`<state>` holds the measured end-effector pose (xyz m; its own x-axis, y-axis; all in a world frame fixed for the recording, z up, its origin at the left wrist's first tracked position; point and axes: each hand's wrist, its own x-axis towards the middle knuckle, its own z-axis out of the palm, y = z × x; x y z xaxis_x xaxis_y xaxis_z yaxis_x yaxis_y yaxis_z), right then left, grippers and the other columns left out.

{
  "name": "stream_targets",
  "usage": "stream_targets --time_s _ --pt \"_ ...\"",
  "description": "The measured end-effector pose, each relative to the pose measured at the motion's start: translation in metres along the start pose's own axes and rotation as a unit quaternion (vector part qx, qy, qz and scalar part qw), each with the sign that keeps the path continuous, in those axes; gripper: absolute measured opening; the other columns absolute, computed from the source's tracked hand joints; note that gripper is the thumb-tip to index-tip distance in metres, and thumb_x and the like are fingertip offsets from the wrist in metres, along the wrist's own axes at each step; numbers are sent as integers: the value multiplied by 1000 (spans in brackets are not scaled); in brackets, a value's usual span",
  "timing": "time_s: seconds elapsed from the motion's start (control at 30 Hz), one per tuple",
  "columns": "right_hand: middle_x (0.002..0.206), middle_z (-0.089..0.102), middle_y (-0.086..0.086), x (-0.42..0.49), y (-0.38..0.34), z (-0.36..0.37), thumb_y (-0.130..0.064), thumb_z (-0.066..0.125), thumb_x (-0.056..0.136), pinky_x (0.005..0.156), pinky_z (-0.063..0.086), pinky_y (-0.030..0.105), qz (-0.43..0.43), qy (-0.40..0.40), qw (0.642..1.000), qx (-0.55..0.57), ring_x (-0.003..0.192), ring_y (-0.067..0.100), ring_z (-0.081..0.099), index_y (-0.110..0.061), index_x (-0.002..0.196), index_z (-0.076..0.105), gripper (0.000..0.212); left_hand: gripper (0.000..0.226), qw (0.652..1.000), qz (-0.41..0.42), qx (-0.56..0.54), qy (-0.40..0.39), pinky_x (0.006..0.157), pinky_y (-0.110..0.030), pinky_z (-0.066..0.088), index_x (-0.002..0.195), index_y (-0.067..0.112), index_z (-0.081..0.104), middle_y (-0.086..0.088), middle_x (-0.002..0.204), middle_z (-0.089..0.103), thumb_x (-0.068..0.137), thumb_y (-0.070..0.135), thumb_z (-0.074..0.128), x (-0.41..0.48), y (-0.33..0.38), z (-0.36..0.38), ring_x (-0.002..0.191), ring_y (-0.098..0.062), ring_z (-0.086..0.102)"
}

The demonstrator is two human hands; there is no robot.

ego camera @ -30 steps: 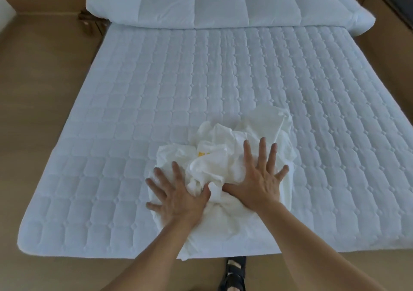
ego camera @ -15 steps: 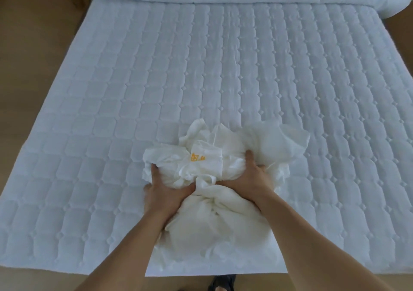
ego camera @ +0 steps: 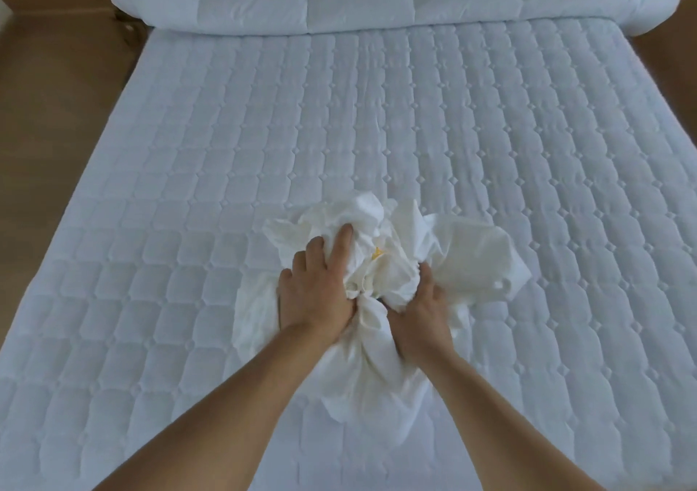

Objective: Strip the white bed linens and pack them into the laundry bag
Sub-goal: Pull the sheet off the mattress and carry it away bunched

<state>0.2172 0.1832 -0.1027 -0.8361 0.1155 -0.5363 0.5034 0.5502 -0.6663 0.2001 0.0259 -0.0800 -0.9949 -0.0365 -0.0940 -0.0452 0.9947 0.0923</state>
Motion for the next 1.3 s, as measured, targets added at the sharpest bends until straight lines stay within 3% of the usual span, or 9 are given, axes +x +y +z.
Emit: stream_targets --time_s 0.23,0.4,0.57,0.73,0.83,0.93,1.03,1.1,1.3 --pt "151 38 -10 -9 -43 -59 -66 32 80 109 26 34 -187 117 974 -45 137 12 30 -34 153 32 79 97 998 53 10 -34 97 -47 40 153 30 -18 -13 149 27 77 70 27 -15 6 1 125 -32 41" --pt "166 14 -16 20 -77 -41 -84 21 77 121 5 54 -216 0 974 -71 153 8 0 -53 153 19 82 81 986 77 -129 -78 115 -50 23 146 36 -36 -6 161 16 84 65 7 -30 -4 -11 144 -25 20" --pt "121 59 -12 40 -70 -25 -93 37 63 106 40 52 -84 -62 988 -117 126 20 51 -49 136 45 86 79 960 93 -262 -31 104 -46 40 155 3 24 -11 151 47 83 37 20 -42 0 -24 132 -25 49" --pt "89 64 -10 24 -31 -27 -63 55 66 75 50 36 -70 42 995 -54 84 15 62 -30 92 62 43 34 928 -10 -364 -85 84 -21 51 119 29 68 17 101 72 88 39 55 -6 -9 -33 97 -5 68" --pt "85 64 -15 6 -5 -32 -46 66 72 63 39 17 -93 72 993 11 77 -1 58 -44 81 54 16 71 970 10 -243 -13 94 -32 48 132 26 49 7 128 56 72 59 66 -3 -9 -22 118 -17 55" --pt "86 64 -14 -2 10 -33 -40 65 72 64 37 14 -110 87 989 50 80 -4 59 -42 85 55 17 121 986 -36 -155 -46 118 -52 9 154 30 -7 -1 163 -9 60 89 40 -12 0 -2 151 -29 -10" --pt "118 64 -5 0 20 -31 -46 57 69 91 44 31 -130 99 986 -27 115 13 58 -27 104 65 40 106 975 -46 -136 -171 114 -68 1 149 43 -22 3 160 -31 64 94 18 -19 4 19 145 -33 -33" --pt "160 28 -1 2 24 -36 -62 51 67 117 21 50 -101 113 974 -167 152 21 13 -32 126 58 66 96 968 -22 -122 -216 113 -69 6 150 46 -9 3 164 -14 67 91 9 -22 4 24 149 -34 -22" --pt "158 -39 -9 40 27 -51 -100 39 44 114 0 72 22 3 970 -240 147 24 -35 -52 150 -19 131 94 985 -27 -104 -138 111 -58 19 140 39 46 7 141 42 70 92 14 -7 1 26 136 -23 26"
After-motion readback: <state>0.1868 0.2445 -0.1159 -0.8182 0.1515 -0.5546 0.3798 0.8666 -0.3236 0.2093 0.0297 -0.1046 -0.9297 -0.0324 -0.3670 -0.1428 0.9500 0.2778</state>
